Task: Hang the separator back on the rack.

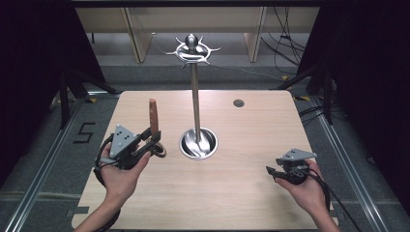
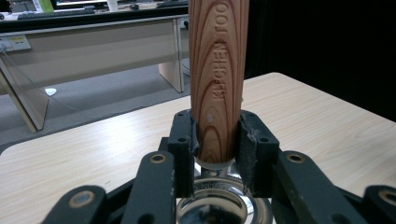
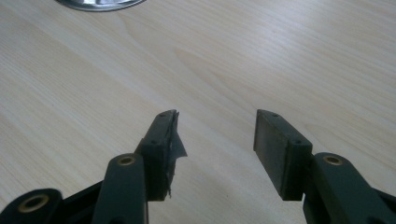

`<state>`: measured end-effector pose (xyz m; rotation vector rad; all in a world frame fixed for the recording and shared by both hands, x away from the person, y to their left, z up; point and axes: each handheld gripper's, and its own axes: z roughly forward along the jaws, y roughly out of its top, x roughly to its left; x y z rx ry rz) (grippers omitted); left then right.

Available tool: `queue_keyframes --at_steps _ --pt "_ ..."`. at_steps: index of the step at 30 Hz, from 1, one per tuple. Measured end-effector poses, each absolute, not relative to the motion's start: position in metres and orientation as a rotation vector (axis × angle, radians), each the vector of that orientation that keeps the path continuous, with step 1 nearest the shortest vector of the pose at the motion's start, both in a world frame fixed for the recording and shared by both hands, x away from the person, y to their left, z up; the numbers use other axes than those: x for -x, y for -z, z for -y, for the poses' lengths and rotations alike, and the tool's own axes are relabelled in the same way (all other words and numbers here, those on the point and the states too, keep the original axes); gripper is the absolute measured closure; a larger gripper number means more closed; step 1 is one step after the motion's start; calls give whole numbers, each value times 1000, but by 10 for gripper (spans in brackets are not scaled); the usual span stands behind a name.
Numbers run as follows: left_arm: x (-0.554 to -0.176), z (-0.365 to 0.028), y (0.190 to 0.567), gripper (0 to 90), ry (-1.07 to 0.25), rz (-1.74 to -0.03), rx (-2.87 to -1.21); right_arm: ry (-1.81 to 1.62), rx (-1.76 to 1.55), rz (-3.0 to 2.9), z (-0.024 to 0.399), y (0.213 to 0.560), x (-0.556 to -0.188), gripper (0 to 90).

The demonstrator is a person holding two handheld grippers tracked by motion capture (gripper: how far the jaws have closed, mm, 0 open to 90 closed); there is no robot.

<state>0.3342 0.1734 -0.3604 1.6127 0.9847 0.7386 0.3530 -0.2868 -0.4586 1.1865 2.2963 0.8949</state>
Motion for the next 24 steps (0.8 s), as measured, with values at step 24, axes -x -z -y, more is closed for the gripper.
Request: queue_keyframes --at_steps 24 --pt "-345 -160 347 682 -772 -959 -1593 -896 -1184 -2294 287 458 -353 506"
